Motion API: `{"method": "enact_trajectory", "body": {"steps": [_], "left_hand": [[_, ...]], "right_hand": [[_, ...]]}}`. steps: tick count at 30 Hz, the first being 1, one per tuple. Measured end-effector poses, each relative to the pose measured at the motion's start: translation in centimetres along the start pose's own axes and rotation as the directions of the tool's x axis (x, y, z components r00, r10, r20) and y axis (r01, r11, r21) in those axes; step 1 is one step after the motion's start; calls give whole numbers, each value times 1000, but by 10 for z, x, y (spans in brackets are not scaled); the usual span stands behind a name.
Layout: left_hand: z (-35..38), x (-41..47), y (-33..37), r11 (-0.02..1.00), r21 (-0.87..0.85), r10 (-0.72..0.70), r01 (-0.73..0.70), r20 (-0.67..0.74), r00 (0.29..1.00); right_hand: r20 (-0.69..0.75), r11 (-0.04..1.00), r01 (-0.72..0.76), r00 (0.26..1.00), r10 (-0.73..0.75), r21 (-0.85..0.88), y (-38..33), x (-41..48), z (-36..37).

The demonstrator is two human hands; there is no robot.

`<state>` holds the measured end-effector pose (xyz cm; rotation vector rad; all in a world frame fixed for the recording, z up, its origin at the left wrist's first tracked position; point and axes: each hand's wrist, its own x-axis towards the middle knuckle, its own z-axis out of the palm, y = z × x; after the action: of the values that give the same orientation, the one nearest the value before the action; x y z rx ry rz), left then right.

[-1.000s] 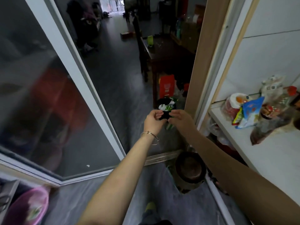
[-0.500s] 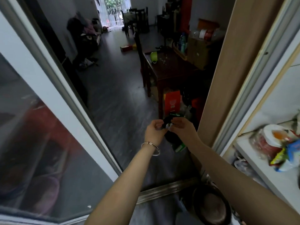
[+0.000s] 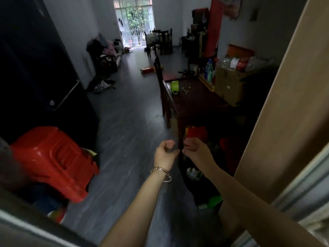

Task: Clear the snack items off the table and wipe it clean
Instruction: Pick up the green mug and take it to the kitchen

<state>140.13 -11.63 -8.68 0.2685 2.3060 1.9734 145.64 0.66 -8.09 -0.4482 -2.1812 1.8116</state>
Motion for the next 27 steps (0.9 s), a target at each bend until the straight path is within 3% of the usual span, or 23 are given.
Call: {"method": "enact_trajectory", "body": {"steps": [14,27], "left_hand": [[19,157,-14,999,14,-36,36,-11,999],[2,335,-37,999,30,-40,37,136,990]], "right_hand": [[24,999,2,1000,-3,46,18,166,27],[-142,1000,-24,990,24,0,14,321,78]]}}
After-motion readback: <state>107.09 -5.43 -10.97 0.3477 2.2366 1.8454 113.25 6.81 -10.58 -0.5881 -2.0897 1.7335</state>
